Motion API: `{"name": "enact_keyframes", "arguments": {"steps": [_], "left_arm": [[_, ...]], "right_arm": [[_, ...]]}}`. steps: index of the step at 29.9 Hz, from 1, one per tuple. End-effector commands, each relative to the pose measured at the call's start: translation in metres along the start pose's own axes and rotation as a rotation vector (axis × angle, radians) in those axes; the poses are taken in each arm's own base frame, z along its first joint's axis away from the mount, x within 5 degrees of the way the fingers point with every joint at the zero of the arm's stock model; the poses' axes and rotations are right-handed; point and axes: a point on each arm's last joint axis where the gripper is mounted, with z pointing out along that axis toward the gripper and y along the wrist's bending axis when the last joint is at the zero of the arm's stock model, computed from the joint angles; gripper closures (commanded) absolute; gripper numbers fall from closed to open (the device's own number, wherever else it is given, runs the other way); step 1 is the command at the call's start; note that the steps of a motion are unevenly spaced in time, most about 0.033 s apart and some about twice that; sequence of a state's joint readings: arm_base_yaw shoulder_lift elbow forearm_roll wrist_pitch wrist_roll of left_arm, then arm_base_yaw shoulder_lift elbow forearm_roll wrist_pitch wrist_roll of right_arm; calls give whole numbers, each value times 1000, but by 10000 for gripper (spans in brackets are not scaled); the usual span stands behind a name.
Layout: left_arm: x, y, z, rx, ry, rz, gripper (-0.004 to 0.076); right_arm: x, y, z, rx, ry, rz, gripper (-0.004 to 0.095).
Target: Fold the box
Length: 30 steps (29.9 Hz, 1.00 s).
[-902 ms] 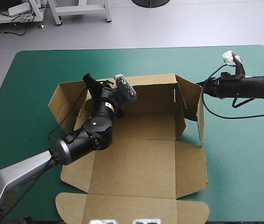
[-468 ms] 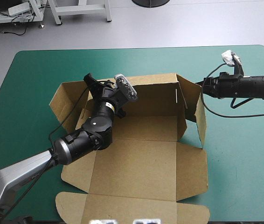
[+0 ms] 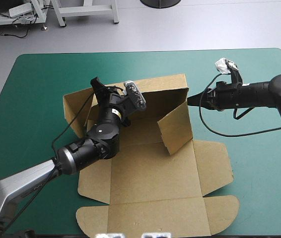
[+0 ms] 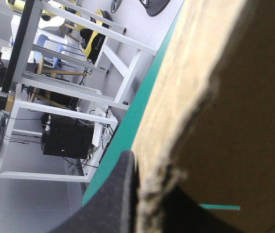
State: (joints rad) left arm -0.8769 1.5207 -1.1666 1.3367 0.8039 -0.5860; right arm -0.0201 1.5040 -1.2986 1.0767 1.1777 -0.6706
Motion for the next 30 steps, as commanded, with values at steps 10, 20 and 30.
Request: {"name": "enact_keyframes", "arguments": {"steps": [10, 20, 30], "left_arm": [[-9, 19, -12, -46, -58, -11, 729], [-8, 12, -12, 35, -50, 19, 729], [-7, -12, 6, 82, -5, 169, 729]], "right_arm": [[-6, 11, -13, 82, -42, -90, 931], [-9, 1, -14, 188, -69, -127, 932], [-7, -4, -15, 249, -36, -208, 932]]}}
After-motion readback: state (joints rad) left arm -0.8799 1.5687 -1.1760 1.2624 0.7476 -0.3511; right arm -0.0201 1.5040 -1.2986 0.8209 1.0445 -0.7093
